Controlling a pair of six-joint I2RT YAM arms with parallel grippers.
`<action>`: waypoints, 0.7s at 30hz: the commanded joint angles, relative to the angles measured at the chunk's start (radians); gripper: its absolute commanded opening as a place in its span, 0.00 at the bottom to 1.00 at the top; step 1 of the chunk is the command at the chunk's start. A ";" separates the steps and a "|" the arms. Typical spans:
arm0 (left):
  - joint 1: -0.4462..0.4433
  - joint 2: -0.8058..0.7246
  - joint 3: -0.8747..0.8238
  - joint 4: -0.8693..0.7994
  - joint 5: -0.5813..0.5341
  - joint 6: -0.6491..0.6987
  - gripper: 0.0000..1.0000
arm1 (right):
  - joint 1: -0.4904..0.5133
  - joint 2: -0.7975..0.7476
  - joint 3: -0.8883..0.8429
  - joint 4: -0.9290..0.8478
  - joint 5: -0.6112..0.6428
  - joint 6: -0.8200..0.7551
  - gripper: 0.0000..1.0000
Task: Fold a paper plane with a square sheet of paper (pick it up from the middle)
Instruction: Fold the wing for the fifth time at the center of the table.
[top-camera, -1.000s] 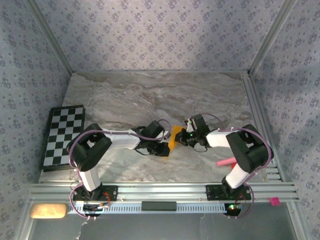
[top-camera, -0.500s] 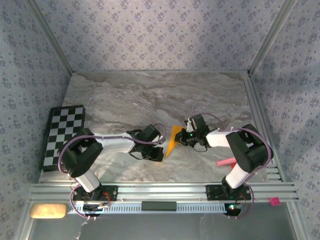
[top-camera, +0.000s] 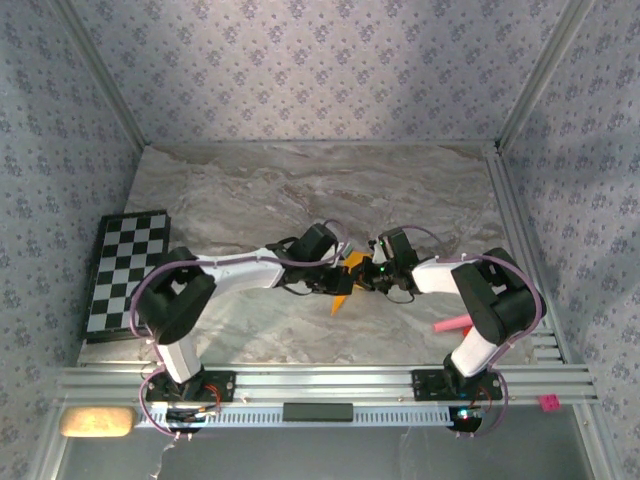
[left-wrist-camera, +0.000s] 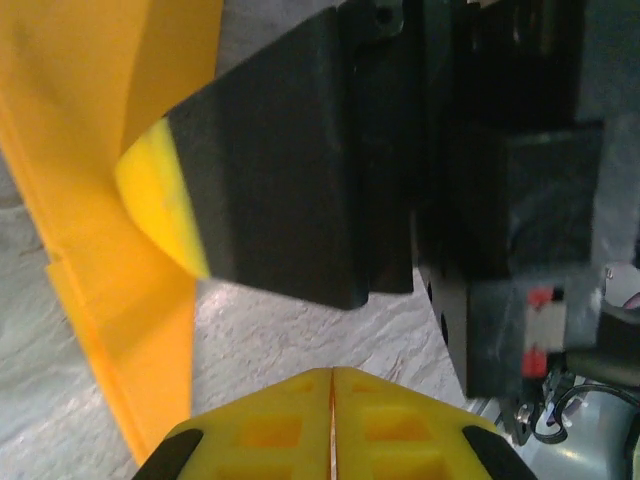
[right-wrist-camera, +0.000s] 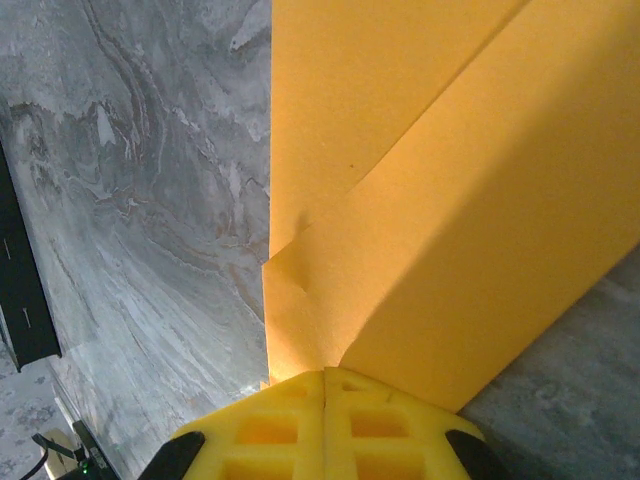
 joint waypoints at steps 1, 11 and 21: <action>0.005 0.055 0.018 0.008 0.023 -0.012 0.11 | -0.006 0.062 -0.022 -0.145 0.136 -0.030 0.00; -0.010 0.086 -0.082 -0.028 -0.035 -0.009 0.11 | -0.005 0.056 -0.038 -0.128 0.143 -0.030 0.00; -0.031 -0.025 -0.244 -0.034 -0.032 -0.010 0.11 | -0.006 0.049 -0.040 -0.139 0.150 -0.033 0.00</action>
